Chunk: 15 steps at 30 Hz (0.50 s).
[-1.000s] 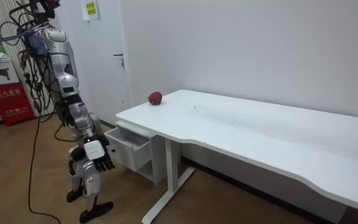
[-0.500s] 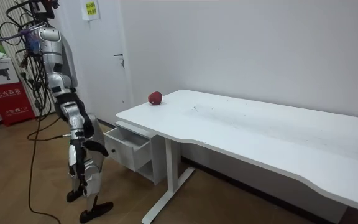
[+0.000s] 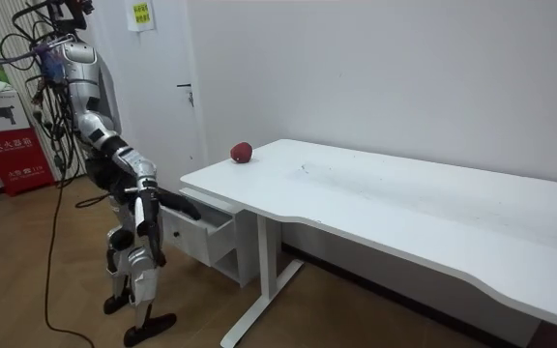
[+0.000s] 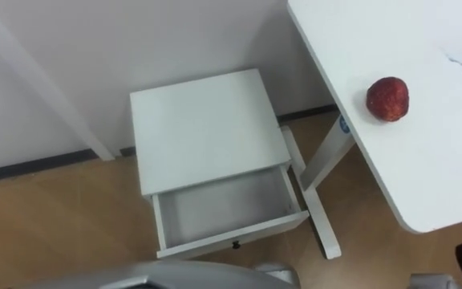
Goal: Put apple and close drawer
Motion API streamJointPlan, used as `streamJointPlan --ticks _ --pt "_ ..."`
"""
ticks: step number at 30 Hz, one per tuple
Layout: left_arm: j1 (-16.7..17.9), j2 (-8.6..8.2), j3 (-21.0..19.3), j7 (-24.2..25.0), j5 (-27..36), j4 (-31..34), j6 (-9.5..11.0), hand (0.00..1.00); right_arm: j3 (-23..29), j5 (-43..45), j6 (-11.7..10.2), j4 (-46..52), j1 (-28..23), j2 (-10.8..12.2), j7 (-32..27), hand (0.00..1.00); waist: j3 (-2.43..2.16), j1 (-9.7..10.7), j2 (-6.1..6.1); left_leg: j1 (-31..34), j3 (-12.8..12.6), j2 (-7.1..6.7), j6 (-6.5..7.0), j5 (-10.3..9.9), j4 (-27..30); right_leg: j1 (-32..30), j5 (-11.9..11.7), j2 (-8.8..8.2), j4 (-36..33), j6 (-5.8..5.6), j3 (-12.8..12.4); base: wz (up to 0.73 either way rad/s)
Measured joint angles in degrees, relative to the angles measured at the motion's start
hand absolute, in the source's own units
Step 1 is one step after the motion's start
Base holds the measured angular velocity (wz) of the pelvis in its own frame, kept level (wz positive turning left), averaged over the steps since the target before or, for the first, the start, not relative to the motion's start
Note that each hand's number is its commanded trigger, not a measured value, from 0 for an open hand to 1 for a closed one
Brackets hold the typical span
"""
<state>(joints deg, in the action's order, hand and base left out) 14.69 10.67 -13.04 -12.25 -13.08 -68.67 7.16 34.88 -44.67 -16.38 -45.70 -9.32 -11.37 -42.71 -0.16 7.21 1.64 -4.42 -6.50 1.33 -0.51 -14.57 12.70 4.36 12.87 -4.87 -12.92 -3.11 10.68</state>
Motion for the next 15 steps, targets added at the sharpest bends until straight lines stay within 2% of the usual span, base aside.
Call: streamJointPlan --ticks 2,5,10,15 --pt "-0.45 0.07 1.02 0.03 -0.01 0.00 0.53 0.00 -0.87 0.26 -1.03 3.88 0.11 -0.20 -2.34 0.00 0.09 -0.62 -0.15 0.46 -0.99 0.08 0.00 0.00 0.01 -0.65 0.00 -0.01 -0.52 0.00 -0.55 -0.16" --pt "-0.70 0.28 1.70 0.28 0.04 -0.05 1.94 0.00 -2.80 5.34 -2.76 7.67 0.10 -0.36 -4.45 0.00 0.17 -0.96 0.08 0.76 -1.40 0.07 0.01 0.01 -0.09 -1.30 -0.01 -0.01 -0.75 0.00 -1.01 -0.08" --pt "0.08 0.40 3.18 0.42 -0.04 0.12 1.94 0.00 -4.98 13.93 -3.77 15.76 -0.05 -0.65 -9.61 0.00 0.26 -1.81 0.48 0.79 -1.44 0.06 0.01 0.01 -0.07 -1.39 -0.01 0.00 -0.66 0.00 -1.06 0.00" --pt "0.65 0.44 3.38 0.42 -0.04 0.85 1.94 0.00 -6.12 20.11 -4.52 20.37 -0.15 -2.31 -10.94 0.00 0.23 -2.83 0.58 0.73 -1.24 0.06 0.08 0.06 -0.10 -1.30 -0.01 -0.02 -0.68 0.00 -0.91 0.01"
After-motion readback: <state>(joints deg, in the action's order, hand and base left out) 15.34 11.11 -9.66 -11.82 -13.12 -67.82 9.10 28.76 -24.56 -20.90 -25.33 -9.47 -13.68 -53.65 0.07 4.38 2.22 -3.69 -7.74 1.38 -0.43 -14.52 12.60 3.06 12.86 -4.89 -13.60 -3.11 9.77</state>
